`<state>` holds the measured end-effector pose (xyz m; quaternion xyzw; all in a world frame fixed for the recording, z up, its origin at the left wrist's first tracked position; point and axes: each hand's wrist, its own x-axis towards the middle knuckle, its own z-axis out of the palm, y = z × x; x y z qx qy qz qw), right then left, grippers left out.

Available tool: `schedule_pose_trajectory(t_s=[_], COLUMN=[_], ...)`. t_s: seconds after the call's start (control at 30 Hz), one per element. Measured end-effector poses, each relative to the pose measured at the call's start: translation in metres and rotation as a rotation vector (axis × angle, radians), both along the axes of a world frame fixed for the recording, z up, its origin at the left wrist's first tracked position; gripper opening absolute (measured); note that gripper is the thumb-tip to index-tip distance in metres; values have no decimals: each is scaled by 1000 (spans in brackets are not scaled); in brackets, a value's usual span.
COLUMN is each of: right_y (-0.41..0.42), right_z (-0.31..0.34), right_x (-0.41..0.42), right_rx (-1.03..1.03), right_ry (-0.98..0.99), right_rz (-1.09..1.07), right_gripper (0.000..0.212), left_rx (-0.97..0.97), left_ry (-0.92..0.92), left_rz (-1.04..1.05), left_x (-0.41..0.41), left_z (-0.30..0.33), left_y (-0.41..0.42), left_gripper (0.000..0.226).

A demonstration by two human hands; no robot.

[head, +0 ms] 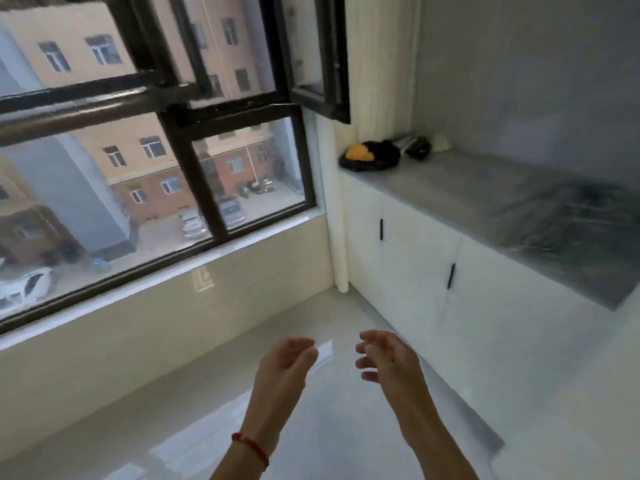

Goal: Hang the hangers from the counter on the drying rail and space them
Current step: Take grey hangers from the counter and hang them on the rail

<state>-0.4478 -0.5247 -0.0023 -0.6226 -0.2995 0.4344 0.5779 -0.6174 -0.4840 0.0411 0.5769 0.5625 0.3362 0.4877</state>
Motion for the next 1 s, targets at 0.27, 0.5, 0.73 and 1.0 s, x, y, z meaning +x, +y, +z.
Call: schedule_pose_trajectory(t_s=[0.27,0.5,0.73,1.0], right_y=[24,111,210,302], right_z=[1,-2,-12,-38], right_x=[157,271,380,485], right_rx=[-40,-93,-51,-253], right_ry=[-64,-85,150,335], right_rz=[-328,-532,-674,-822], right_gripper=[20,20,17,21], left_rx=[22,-26,-43,-7], left_ry=[-34,-83,-100,-64], left_rz=[-295,-446,-442,-347], left_x=[176,301,369,408], left_z=[-1,6,0,-8], left_y=[77,178,262,303], left_gripper=[12,31,21,18])
